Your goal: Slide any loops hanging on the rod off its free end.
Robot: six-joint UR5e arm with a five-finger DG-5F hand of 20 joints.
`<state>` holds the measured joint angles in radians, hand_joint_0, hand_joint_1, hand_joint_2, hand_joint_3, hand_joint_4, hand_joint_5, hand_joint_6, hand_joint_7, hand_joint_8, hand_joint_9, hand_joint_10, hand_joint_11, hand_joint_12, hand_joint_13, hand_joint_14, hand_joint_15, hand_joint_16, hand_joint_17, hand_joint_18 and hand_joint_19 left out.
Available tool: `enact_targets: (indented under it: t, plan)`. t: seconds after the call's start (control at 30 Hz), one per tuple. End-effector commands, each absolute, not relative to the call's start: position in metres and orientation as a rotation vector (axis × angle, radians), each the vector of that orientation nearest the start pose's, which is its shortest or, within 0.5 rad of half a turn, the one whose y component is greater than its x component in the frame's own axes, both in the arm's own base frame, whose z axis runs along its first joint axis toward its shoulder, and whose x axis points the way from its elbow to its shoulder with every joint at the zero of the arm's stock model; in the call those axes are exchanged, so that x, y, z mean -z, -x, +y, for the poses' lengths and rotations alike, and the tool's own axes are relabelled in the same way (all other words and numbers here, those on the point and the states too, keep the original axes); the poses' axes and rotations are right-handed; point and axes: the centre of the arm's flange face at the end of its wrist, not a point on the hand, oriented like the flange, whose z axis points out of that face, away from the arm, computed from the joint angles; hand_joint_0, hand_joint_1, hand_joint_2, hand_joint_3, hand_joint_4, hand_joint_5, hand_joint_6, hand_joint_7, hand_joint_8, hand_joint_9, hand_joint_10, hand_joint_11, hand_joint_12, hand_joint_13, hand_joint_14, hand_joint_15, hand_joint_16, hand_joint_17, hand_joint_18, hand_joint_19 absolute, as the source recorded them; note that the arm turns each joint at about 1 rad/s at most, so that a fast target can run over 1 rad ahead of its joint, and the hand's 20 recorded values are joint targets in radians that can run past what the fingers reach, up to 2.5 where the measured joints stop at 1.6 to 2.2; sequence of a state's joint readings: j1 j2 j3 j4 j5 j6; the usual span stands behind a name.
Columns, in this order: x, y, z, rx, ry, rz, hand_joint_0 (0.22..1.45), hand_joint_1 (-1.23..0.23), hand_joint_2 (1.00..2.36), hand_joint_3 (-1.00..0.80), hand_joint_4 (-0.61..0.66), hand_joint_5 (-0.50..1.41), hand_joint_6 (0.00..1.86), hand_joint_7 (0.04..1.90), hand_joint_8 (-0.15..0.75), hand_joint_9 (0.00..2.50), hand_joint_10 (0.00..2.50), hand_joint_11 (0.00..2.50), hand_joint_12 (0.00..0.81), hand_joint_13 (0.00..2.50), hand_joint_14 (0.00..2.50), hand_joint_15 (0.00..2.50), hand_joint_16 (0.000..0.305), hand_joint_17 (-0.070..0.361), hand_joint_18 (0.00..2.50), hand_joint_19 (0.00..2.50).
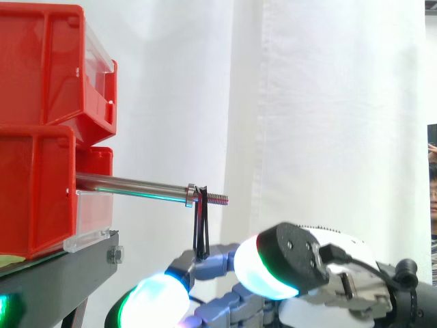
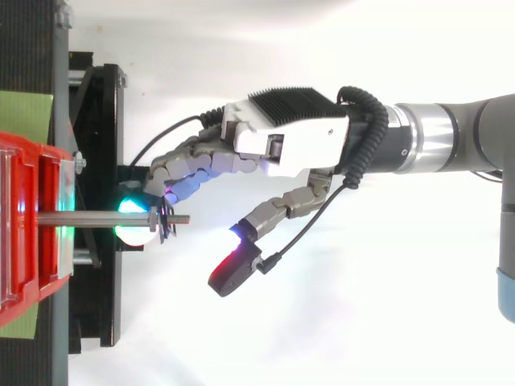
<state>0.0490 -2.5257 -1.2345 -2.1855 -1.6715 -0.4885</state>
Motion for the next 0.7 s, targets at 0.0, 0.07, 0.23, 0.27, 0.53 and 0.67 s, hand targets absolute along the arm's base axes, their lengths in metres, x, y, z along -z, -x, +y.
enact_targets:
  t: [0.0, 0.07, 0.23, 0.27, 0.53, 0.67]
  plan:
    - [-0.1274, -0.7971, -0.0908, -1.035, -0.557, 1.173, 0.56, -0.53, 1.01, -0.40, 0.32, -0.14, 0.50, 0.90, 0.311, 0.74, 0.00, 0.16, 0.356, 0.76, 0.01, 0.19, 0.042, 0.094, 0.62, 0.32]
    - [-0.1281, -0.7975, -0.0907, -1.036, -0.557, 1.172, 0.56, -0.53, 1.01, -0.40, 0.32, -0.14, 0.50, 0.90, 0.311, 0.75, 0.00, 0.17, 0.358, 0.76, 0.01, 0.20, 0.042, 0.094, 0.63, 0.32]
    - [-0.1281, -0.7974, -0.0920, -1.038, -0.560, 1.171, 0.56, -0.54, 1.01, -0.41, 0.32, -0.14, 0.50, 0.90, 0.312, 0.76, 0.01, 0.17, 0.356, 0.77, 0.01, 0.20, 0.042, 0.094, 0.63, 0.32]
    - [-0.1281, -0.7974, -0.0923, -1.036, -0.562, 1.169, 0.56, -0.54, 1.01, -0.40, 0.32, -0.14, 0.50, 0.90, 0.312, 0.76, 0.01, 0.18, 0.356, 0.77, 0.01, 0.20, 0.042, 0.094, 0.63, 0.32]
    - [-0.1274, -0.7972, -0.0914, -1.045, -0.572, 1.167, 0.57, -0.54, 1.01, -0.40, 0.32, -0.13, 0.50, 0.90, 0.313, 0.78, 0.01, 0.19, 0.357, 0.78, 0.01, 0.21, 0.042, 0.094, 0.63, 0.33]
    - [-0.1287, -0.7976, -0.0938, -1.082, -0.598, 1.152, 0.57, -0.54, 1.01, -0.40, 0.33, -0.13, 0.50, 0.91, 0.314, 0.79, 0.01, 0.19, 0.356, 0.79, 0.01, 0.21, 0.042, 0.094, 0.64, 0.33]
